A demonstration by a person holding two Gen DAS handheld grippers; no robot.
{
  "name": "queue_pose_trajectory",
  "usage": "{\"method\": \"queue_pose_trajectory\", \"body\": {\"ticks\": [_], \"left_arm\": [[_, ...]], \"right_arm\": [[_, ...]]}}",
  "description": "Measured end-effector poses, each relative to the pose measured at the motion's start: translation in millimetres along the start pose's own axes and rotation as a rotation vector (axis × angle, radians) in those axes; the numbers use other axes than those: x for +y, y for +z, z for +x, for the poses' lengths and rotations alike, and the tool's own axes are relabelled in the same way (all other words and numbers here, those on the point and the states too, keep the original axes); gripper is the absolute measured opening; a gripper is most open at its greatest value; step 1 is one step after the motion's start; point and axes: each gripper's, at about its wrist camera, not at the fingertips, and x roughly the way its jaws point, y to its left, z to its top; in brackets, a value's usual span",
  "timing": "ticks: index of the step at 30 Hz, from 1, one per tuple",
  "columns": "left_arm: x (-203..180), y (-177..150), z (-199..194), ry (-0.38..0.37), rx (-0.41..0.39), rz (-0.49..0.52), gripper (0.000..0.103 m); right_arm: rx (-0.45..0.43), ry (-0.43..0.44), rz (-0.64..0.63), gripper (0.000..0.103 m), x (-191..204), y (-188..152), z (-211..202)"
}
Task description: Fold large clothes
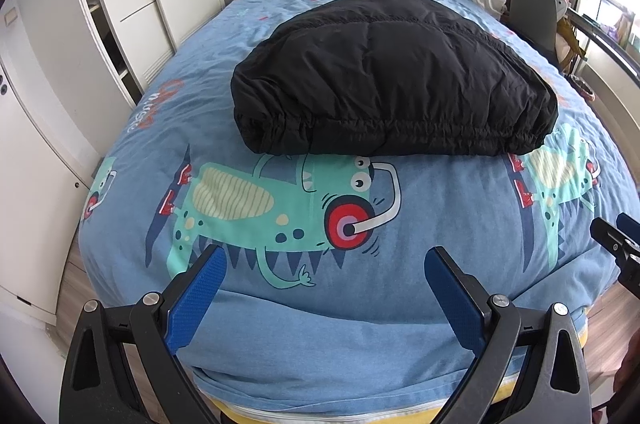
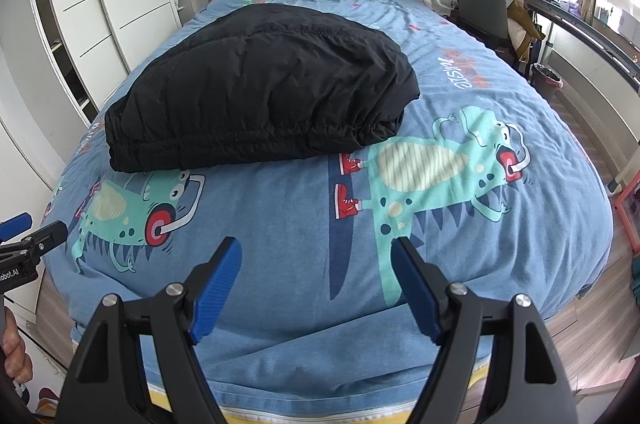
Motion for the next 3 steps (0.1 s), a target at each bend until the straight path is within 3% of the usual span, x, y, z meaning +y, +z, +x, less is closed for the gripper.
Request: {"method": "queue_pose_trajectory", "body": {"ticks": [3], "left_arm": [[0.4,-1.2,0.2,0.004,0.003,-0.005,0.098]], "right_arm": [[-0.003,-0.005,0.002,0.076,-1.4,0.2,-0.1]]}}
